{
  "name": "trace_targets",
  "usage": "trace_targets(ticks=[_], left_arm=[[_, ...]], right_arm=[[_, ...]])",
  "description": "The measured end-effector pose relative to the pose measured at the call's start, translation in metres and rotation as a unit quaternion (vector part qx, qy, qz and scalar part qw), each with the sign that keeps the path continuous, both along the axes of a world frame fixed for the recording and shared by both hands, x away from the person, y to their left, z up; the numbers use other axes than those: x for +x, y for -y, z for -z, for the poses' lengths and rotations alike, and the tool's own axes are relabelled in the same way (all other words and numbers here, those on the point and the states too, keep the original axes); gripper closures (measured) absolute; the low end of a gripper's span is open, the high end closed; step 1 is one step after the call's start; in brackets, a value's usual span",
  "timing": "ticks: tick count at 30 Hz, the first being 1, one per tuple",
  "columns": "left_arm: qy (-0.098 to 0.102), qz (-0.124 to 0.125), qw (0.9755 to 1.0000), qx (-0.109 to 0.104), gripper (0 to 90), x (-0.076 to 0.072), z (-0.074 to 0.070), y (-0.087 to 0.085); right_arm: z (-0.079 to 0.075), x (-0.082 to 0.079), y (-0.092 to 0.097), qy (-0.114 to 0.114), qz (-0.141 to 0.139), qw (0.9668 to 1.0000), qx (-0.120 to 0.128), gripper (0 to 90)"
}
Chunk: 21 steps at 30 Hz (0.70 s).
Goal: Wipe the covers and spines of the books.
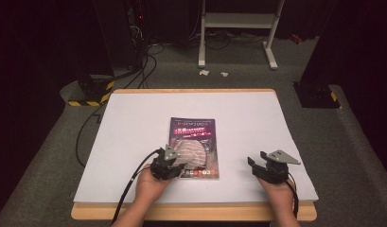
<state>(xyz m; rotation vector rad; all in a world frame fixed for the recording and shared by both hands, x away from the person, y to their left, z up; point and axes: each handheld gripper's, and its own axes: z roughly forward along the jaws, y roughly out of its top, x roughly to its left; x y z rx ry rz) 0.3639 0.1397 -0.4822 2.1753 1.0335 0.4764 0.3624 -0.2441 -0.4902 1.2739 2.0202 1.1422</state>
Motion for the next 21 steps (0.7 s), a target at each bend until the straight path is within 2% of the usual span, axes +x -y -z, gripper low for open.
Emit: trace_targets(ticks=[3,7,11,13,16,19,21], left_arm=[[0.000,-0.004,1.0000,0.002,60.0,0.000,0.000,-0.003],[-0.001,0.011,0.9999,-0.008,60.1,-0.002,0.003,0.014],[-0.004,0.049,0.9987,-0.013,60.0,-0.004,0.004,0.052],[-0.003,0.075,0.9971,-0.010,60.1,-0.007,0.004,0.077],[-0.001,0.098,0.9951,-0.011,60.0,-0.008,0.004,0.103],[-0.005,0.102,0.9946,-0.019,60.1,-0.008,0.005,0.114],[-0.004,0.102,0.9946,-0.019,60.0,-0.008,0.005,0.115]], right_arm=[[0.001,0.001,-0.002,-0.006,-0.004,0.9999,-0.008,39.8],[0.001,0.001,-0.004,-0.009,-0.009,0.9999,-0.009,40.4],[0.000,0.001,-0.002,-0.005,-0.001,1.0000,-0.005,40.9],[0.001,0.002,0.001,-0.004,0.005,1.0000,-0.003,40.7],[0.000,0.002,0.005,0.000,0.015,0.9999,0.001,40.4],[-0.001,0.001,0.008,0.002,0.019,0.9998,0.007,40.5],[0.000,0.002,0.008,0.003,0.018,0.9998,0.007,40.5]])
